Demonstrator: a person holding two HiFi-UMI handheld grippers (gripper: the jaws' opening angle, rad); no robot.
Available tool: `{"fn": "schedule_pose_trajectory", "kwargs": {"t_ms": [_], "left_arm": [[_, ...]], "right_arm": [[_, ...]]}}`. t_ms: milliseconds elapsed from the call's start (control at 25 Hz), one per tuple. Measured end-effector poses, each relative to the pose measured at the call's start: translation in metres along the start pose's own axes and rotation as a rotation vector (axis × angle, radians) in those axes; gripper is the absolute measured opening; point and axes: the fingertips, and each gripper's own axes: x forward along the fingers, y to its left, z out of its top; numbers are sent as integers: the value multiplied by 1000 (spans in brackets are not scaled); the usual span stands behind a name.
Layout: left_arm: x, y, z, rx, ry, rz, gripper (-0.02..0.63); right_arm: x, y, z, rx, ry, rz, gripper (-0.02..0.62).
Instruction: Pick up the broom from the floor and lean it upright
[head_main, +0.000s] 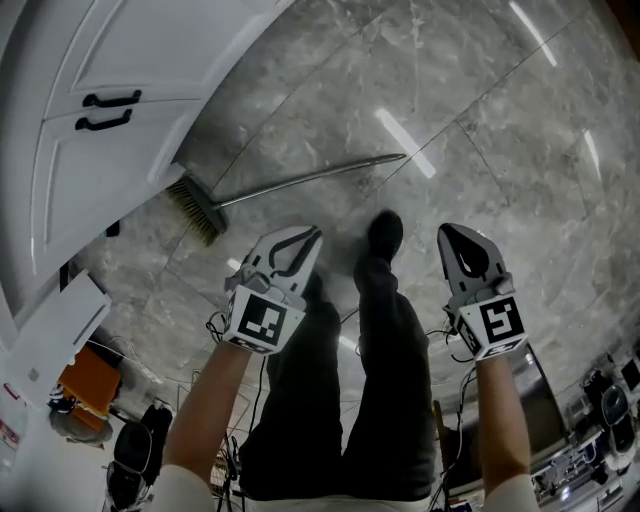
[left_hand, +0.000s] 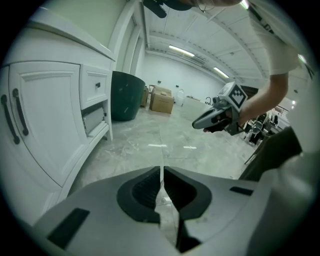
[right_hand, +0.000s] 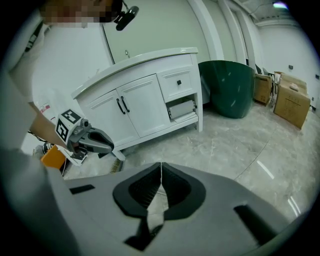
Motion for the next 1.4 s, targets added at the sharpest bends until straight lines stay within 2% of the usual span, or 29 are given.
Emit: {"fn": "schedule_pose_trajectory", "kwargs": {"t_ms": [400,640,840,920,1120,1400], "left_arm": [[85,22,-112,108,56,-128,14],[139,36,-173,147,78,-195,15],[189,46,-218,189,100,-222,31],[208,46,-237,197,120,-237,108],[243,50,-287,264,192,-261,109],[276,62,-343,290,268,-241,146]], "right_arm": [[82,-17,-69,-54,5,64,6],[127,-34,-95,-73,-23,106,6],[163,-48,-128,-80,-54,142,6],[173,-54,-143,-84,-46,140,6],[193,-60,-170,-106,-38,131,6],[213,-59,-198,-119,-25,141,6]]}}
